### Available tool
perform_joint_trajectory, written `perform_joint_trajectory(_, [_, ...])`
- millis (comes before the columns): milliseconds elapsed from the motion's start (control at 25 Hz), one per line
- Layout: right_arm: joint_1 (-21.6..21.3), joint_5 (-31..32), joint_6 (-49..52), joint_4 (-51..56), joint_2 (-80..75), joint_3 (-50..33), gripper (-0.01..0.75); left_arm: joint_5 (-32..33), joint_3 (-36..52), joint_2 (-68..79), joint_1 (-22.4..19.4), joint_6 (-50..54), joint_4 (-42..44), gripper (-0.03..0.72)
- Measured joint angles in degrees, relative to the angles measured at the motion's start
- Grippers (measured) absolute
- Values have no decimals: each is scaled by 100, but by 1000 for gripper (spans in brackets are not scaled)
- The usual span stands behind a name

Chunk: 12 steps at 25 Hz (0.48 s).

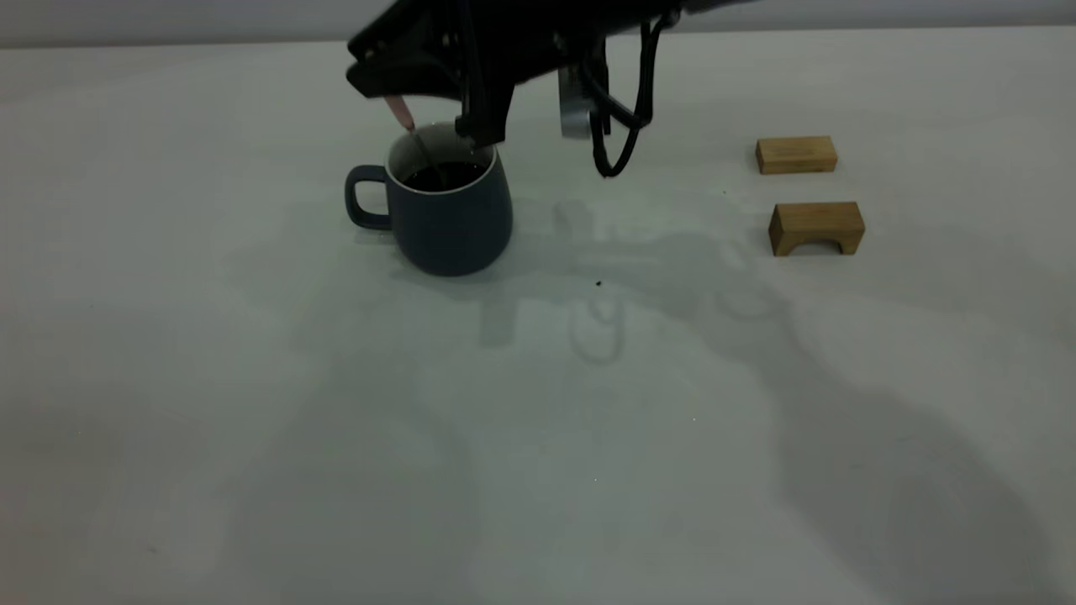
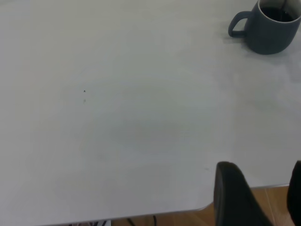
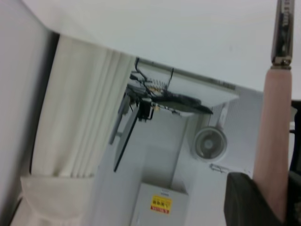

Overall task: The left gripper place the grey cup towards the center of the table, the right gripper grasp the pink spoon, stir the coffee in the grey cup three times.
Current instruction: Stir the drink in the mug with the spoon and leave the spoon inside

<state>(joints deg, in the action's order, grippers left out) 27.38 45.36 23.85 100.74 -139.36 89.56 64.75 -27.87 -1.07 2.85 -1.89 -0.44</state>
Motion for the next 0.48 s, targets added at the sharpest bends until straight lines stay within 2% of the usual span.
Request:
perform_joint_trajectory(120, [-112, -38, 0, -94, -170, 73, 149, 0, 0, 0, 0, 0, 0, 355])
perform_joint_trajectory(280, [-337, 230, 359, -338, -245, 68, 149, 0, 0, 0, 0, 0, 0, 355])
perform_joint_trajectory(480, [-209, 366, 563, -83, -278, 117, 149, 0, 0, 0, 0, 0, 0, 355])
